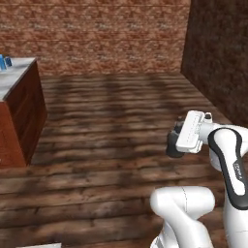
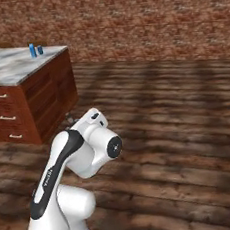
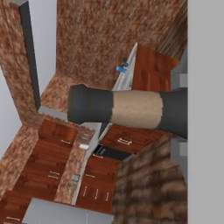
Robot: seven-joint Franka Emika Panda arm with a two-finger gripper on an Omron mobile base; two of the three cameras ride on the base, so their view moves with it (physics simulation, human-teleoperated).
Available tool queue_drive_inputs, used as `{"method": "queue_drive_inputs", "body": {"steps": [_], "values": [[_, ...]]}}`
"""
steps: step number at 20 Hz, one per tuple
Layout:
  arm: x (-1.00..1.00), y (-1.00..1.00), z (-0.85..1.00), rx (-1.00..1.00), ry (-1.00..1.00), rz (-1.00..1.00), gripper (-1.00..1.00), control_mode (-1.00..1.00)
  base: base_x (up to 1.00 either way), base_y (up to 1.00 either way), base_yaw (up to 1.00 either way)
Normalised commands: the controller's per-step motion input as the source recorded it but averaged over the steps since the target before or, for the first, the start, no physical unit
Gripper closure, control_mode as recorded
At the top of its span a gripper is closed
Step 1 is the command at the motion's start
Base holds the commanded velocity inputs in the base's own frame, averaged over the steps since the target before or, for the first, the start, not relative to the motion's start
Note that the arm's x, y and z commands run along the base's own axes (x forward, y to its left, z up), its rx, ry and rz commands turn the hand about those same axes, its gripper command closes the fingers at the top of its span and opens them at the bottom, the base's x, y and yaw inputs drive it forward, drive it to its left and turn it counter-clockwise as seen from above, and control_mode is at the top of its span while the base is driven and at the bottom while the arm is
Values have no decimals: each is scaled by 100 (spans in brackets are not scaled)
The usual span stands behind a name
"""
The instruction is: Move the drinks to the dining counter.
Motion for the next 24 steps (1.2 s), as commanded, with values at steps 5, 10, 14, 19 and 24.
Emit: {"method": "queue_drive_inputs", "body": {"steps": [5,10,14,19,24], "values": [[0,0,0,0,0,0,100,100,100,-9,5],[0,0,0,0,0,0,100,100,100,-8,6],[0,0,0,0,0,0,100,100,92,-7,9],[0,0,0,0,0,0,100,100,69,-2,17],[0,0,0,0,0,0,100,100,62,0,23]]}}
